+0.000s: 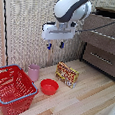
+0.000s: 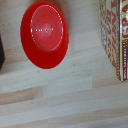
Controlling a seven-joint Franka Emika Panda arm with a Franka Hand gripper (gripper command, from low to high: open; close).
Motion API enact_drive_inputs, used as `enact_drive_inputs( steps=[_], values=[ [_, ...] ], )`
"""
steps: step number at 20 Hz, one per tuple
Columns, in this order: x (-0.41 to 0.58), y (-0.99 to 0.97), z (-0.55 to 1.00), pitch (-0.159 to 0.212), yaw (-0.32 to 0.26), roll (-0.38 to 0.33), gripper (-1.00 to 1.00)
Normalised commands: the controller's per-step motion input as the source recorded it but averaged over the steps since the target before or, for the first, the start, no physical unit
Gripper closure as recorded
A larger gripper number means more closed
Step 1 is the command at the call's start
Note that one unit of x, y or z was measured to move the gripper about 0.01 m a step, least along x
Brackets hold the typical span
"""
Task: Transport the gripper mindfully toward the orange-red bowl and clasp it to elevate with ease. Ensure your robot's arm aligns efficiently with the top drawer's opening. Carefully slide the orange-red bowl into the designated spot with precision. After confirmation, withdraw the gripper gently. Close the drawer smoothly by transitioning the gripper to its handle.
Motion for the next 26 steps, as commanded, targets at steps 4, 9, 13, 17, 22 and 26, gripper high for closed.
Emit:
enact_drive_inputs(
  steps=[4,9,13,17,22,26],
  values=[
    [-0.434,0.0,-0.22,-0.024,0.0,-0.006,-1.0],
    [-0.473,0.0,-0.34,-0.025,0.0,-0.002,-1.0],
    [-0.388,0.01,-0.37,-0.017,0.0,-0.012,-1.0],
    [-0.258,0.03,-0.48,-0.018,0.0,-0.024,-1.0],
    [-0.238,0.05,-0.54,-0.006,0.0,-0.049,-1.0],
    [-0.222,0.1,-0.56,0.0,0.0,-0.076,-1.0]
  ],
)
